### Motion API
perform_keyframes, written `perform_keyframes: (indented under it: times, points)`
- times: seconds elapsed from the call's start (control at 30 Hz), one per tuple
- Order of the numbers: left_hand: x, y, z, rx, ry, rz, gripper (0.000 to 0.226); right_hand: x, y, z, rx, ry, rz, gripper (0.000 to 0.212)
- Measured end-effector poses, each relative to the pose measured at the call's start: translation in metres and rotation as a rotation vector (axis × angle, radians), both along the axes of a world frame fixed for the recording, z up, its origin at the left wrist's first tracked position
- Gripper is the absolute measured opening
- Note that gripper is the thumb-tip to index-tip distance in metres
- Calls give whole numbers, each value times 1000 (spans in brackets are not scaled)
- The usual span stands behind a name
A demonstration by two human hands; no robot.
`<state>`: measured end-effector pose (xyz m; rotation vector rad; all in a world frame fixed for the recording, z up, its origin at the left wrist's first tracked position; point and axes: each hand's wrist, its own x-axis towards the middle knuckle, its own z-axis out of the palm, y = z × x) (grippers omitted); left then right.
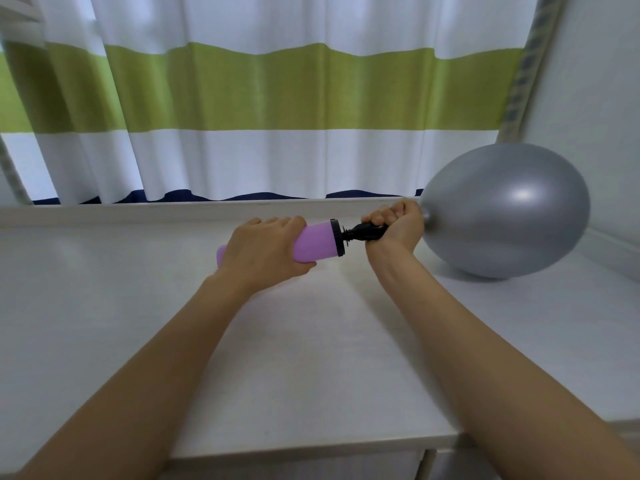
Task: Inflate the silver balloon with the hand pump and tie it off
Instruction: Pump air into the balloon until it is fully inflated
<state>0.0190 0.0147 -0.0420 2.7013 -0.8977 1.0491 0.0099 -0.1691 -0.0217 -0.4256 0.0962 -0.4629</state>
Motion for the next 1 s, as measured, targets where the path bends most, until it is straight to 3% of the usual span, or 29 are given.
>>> perform_keyframes:
  times: [0.5, 1.0]
  points:
    - [20, 71, 2, -58, 101, 123, 40, 2, -36, 1, 131, 15, -118, 32]
    - [-7, -11, 0, 16, -57, 45, 43, -1, 3, -1, 74, -2, -15, 34]
